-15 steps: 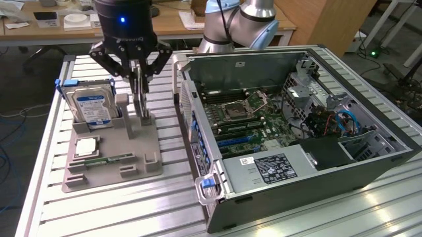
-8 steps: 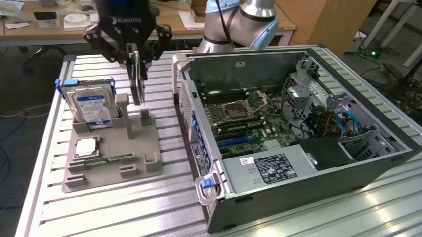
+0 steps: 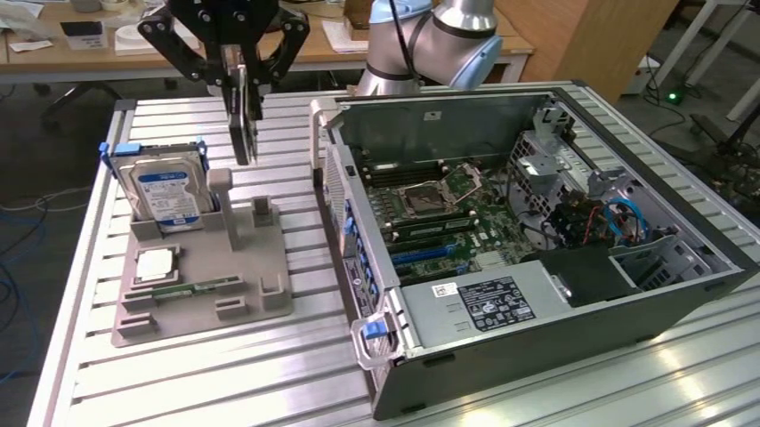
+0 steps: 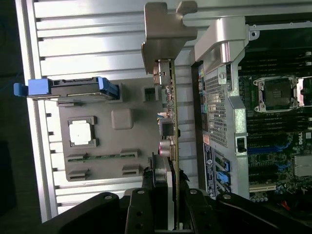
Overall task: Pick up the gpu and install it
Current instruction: 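Pick up the gpu and move the gpu toward the slot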
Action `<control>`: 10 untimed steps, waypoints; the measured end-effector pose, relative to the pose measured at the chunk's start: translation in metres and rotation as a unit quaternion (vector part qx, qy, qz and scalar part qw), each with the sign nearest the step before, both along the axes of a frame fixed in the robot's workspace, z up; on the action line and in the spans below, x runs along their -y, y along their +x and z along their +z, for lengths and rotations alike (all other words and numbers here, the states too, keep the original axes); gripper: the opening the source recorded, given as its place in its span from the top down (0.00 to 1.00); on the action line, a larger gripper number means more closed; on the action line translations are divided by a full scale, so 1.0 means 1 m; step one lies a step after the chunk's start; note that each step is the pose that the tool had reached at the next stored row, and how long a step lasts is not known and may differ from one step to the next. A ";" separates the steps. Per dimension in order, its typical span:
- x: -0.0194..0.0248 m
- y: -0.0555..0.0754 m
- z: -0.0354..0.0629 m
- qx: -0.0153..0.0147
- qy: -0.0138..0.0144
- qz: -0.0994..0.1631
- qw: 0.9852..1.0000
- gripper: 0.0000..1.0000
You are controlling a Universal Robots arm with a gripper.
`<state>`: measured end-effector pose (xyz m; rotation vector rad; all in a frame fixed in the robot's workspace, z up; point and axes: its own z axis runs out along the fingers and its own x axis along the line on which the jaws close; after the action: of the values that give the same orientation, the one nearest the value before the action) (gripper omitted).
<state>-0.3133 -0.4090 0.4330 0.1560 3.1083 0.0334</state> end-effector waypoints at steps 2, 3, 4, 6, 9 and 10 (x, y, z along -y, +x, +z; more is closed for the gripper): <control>0.0000 0.000 0.0000 0.000 0.000 0.000 1.000 0.71; 0.0000 0.000 0.0000 0.000 0.000 0.000 1.000 0.71; 0.0000 0.000 0.0001 0.000 0.000 0.000 1.000 0.71; 0.0000 0.000 0.0001 0.000 0.000 0.000 1.000 0.71; 0.0000 0.000 0.0001 0.000 0.000 0.000 1.000 0.71; 0.0000 0.000 0.0001 0.000 0.000 0.000 1.000 0.71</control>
<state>-0.3129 -0.4090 0.4332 0.1559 3.1085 0.0333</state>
